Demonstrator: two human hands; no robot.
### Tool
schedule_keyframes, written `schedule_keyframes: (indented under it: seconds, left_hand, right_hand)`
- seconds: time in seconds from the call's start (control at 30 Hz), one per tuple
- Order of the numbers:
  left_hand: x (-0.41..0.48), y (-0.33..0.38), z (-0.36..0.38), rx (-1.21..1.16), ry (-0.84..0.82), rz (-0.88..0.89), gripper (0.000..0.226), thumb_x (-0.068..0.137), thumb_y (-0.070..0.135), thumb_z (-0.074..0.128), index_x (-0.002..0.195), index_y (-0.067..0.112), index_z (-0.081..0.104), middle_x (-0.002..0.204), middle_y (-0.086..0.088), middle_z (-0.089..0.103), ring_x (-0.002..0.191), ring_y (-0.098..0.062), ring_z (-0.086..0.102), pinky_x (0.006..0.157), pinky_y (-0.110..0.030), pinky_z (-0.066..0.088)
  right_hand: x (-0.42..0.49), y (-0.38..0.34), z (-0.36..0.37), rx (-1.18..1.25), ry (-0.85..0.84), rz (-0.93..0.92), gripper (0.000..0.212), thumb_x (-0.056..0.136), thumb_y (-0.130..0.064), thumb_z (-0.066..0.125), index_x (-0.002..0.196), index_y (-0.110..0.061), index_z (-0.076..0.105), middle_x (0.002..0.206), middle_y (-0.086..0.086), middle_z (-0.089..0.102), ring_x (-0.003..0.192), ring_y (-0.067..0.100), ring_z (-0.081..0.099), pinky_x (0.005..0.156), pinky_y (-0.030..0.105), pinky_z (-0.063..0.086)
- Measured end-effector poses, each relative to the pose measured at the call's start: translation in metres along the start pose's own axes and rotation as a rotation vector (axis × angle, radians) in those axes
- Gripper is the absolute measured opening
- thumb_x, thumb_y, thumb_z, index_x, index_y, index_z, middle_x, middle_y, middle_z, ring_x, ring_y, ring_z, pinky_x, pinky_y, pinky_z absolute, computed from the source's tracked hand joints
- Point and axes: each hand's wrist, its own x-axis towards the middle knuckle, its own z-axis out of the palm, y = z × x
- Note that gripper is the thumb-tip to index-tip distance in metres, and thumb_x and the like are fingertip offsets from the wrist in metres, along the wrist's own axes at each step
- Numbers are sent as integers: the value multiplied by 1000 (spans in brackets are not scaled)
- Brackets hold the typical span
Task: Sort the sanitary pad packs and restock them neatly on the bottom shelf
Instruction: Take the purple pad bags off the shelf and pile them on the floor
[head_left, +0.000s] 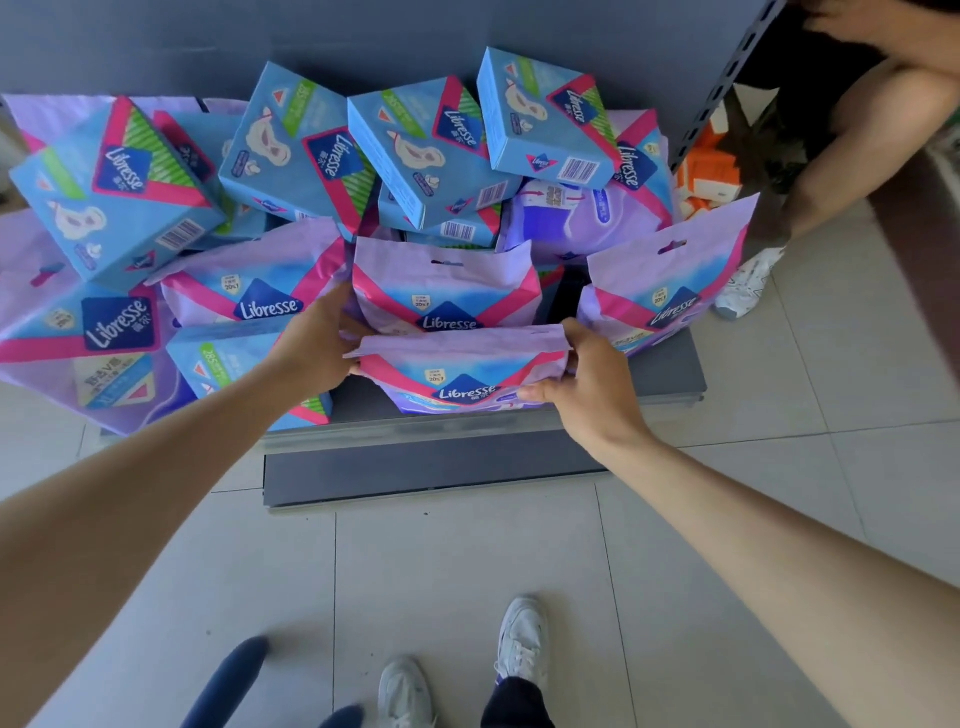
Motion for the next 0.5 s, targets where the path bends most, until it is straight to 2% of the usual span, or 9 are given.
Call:
schedule_keyframes:
  seconds: [0.03, 0.07, 0.13, 0.23, 0.3, 0.33, 0.43, 0.47, 0.5]
  left_hand:
    - [-2, 6, 0, -34, 40, -24, 34, 99, 29, 47, 69, 17, 59, 45, 6, 54, 33, -1, 50, 30, -10, 35]
    - [1, 5, 3, -129, 31, -23, 35, 100, 29, 43, 70, 18, 57, 45, 3, 56, 37, -5, 55, 33, -11, 39]
    - [-1, 8, 4, -96, 32, 14, 27, 100, 22, 42, 78, 17, 58, 54, 0, 64, 49, -11, 64, 41, -15, 49]
    - [-12, 20, 4, -210, 3, 12, 9, 89, 14, 62, 83, 13, 55, 69, 6, 63, 60, -5, 60, 55, -13, 50]
    - [-16, 19, -1, -319, 16, 15, 21, 82, 6, 68, 79, 24, 60, 71, 14, 61, 63, 5, 57, 59, -9, 45]
    - [-22, 21, -2, -360, -15, 42, 32, 85, 0, 64, 76, 30, 60, 67, 16, 62, 60, 9, 56, 56, -5, 43]
    - [-42, 20, -3, -397, -74, 38, 49, 93, -14, 41, 79, 27, 64, 58, 25, 65, 58, 13, 60, 56, -1, 44]
    - [-48, 20, -2, -316, -72, 40, 50, 91, -16, 37, 90, 25, 65, 65, 31, 66, 68, 16, 62, 64, -1, 47]
    - [-55, 22, -2, -230, -84, 90, 46, 90, -15, 38, 103, 21, 63, 81, 28, 69, 84, 11, 64, 78, -10, 52]
  right_hand:
    - [-1, 1, -2, 8, -15, -5, 37, 65, -5, 83, 91, -2, 56, 75, -1, 68, 71, 16, 64, 73, 40, 56]
    - [-3, 1, -4, 10, -27, -11, 37, 66, -5, 83, 91, -3, 56, 73, -4, 66, 68, 11, 61, 73, 39, 55]
    - [-9, 0, -7, 24, -39, -18, 38, 65, -6, 83, 90, -4, 54, 68, -9, 64, 64, 7, 60, 74, 36, 54]
    - [-21, 1, -11, 104, -67, -4, 42, 66, -4, 81, 100, 0, 57, 83, -1, 74, 79, 19, 69, 80, 45, 56]
    - [-33, 0, -16, 170, -81, 15, 42, 67, 0, 80, 103, 1, 59, 91, 4, 75, 84, 19, 71, 80, 44, 57]
    - [-40, -2, -19, 218, -87, 27, 41, 68, 1, 80, 104, 1, 60, 93, 6, 74, 85, 19, 71, 80, 40, 59]
    - [-62, -4, -28, 354, -72, 61, 40, 66, 6, 80, 102, -3, 64, 94, 8, 73, 85, 18, 71, 76, 28, 59]
    - [-70, -4, -32, 382, -63, 74, 39, 66, 5, 80, 100, -6, 65, 94, 9, 74, 86, 20, 70, 77, 29, 58]
    - [-78, -2, -36, 401, -57, 86, 38, 66, 4, 80, 99, -8, 65, 95, 10, 74, 88, 23, 70, 79, 31, 58]
